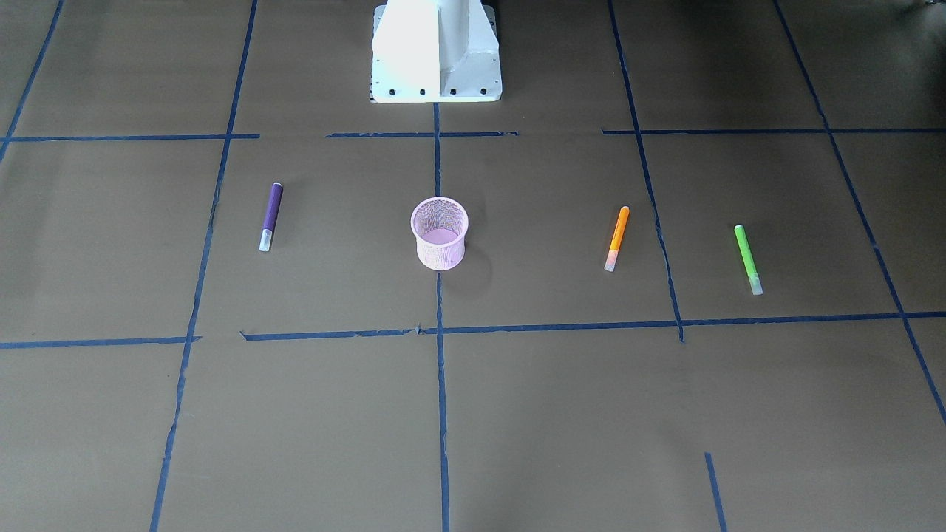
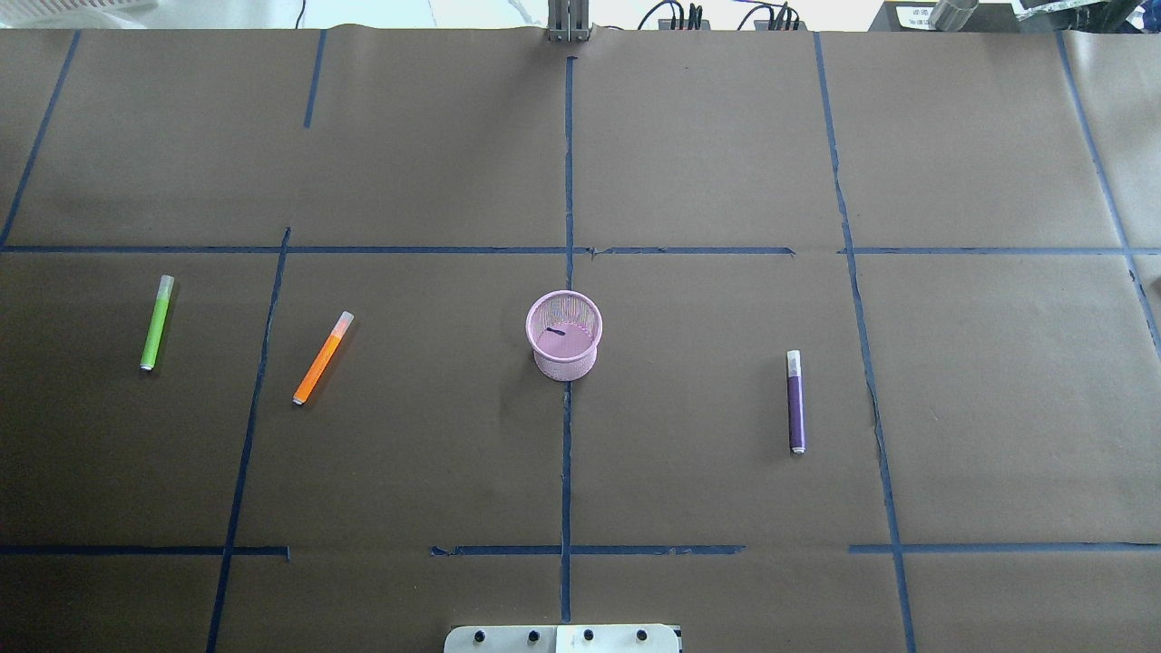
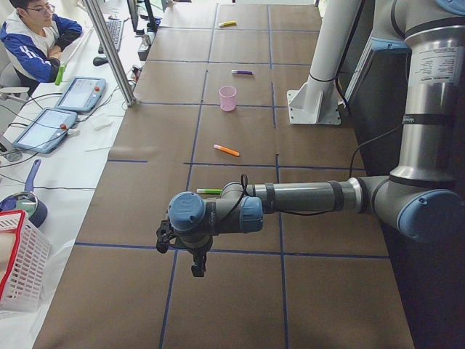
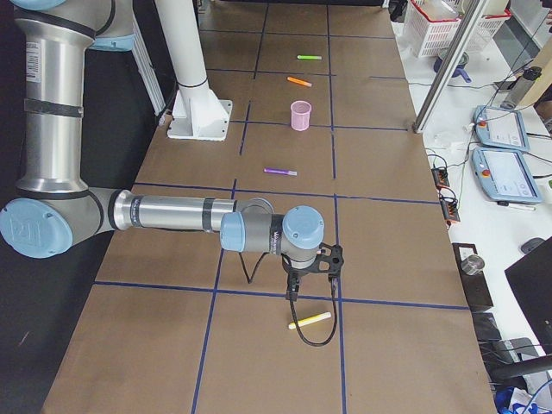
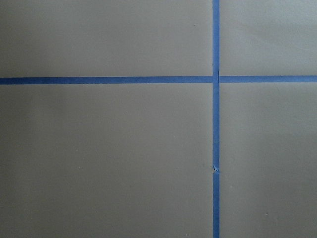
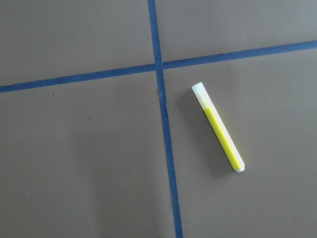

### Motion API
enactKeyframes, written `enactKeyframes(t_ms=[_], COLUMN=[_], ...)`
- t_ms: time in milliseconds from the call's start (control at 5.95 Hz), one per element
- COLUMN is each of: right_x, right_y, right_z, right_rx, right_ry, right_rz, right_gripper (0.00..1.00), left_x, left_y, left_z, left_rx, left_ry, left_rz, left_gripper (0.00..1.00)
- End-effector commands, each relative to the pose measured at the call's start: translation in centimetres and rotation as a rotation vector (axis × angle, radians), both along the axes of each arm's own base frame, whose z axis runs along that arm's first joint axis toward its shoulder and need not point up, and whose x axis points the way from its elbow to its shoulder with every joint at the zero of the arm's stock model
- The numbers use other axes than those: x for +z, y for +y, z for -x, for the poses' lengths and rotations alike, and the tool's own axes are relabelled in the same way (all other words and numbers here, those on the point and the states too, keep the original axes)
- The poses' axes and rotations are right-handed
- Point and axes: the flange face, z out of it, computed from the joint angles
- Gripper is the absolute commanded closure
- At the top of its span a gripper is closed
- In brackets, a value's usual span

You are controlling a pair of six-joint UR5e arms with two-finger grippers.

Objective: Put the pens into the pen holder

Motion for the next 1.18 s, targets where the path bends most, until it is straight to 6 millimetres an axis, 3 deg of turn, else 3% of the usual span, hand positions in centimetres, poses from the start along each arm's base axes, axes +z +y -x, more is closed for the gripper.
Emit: enactKeyframes(t_ms=[0,673,1009], right_x=[0.1,0.1,-0.1], right_y=[0.0,0.0,0.0], right_z=[0.0,0.0,0.0], right_rx=[0.000,0.001,0.003], right_ry=[0.001,0.001,-0.001], right_rz=[0.002,0.003,0.001], right_gripper=[0.00,0.00,0.00], left_x=[0.0,-0.2,-2.7], left_y=[-0.1,-0.2,-1.1], left_z=[0.0,-0.4,-1.3], left_rx=[0.000,0.009,0.031], left_ry=[0.000,0.000,0.004], left_rz=[0.000,-0.006,-0.071], left_gripper=[0.00,0.00,0.00])
